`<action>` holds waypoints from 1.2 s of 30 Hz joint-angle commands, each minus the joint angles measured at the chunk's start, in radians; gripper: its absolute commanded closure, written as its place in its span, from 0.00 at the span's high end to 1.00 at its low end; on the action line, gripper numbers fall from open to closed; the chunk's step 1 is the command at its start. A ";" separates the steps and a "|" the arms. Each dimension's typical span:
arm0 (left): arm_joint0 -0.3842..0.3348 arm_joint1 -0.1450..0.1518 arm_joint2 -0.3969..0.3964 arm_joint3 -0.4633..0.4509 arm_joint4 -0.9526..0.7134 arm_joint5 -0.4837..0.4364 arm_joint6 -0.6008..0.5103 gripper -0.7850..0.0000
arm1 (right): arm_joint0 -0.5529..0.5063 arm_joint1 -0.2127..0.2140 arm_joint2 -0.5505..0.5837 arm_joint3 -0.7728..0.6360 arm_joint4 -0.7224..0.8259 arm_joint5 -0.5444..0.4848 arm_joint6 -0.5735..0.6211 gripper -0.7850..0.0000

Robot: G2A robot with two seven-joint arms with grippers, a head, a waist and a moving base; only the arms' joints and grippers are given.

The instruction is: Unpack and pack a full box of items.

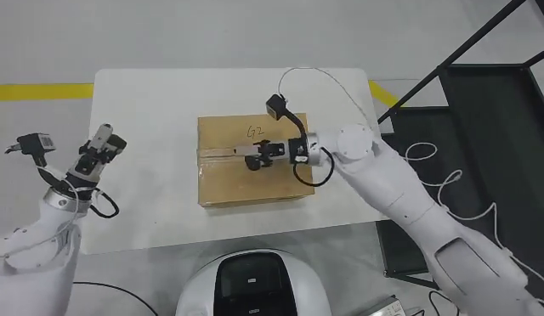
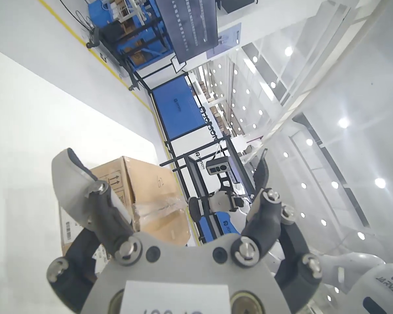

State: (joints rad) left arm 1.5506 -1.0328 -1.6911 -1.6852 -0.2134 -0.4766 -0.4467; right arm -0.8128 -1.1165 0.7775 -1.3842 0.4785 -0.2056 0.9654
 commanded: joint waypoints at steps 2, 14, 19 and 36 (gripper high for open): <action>0.007 0.002 -0.033 0.009 -0.011 -0.003 0.002 1.00 | 0.048 -0.039 -0.072 0.050 0.035 -0.007 -0.015 1.00; 0.036 -0.001 -0.078 0.014 -0.092 -0.012 -0.026 1.00 | 0.203 -0.211 -0.271 0.300 0.083 -0.050 -0.129 1.00; 0.047 -0.005 -0.076 0.026 -0.126 -0.028 -0.026 1.00 | 0.235 -0.275 -0.320 0.391 0.082 -0.088 -0.144 1.00; 0.045 -0.007 -0.082 0.031 -0.140 -0.034 -0.014 1.00 | 0.283 -0.372 -0.297 0.595 0.121 -0.121 -0.074 1.00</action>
State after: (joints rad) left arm 1.5959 -1.0396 -1.7730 -1.6538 -0.3530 -0.5104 -0.4612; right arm -0.5280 -1.4882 0.4735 -0.7931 0.5883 -0.3256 0.8738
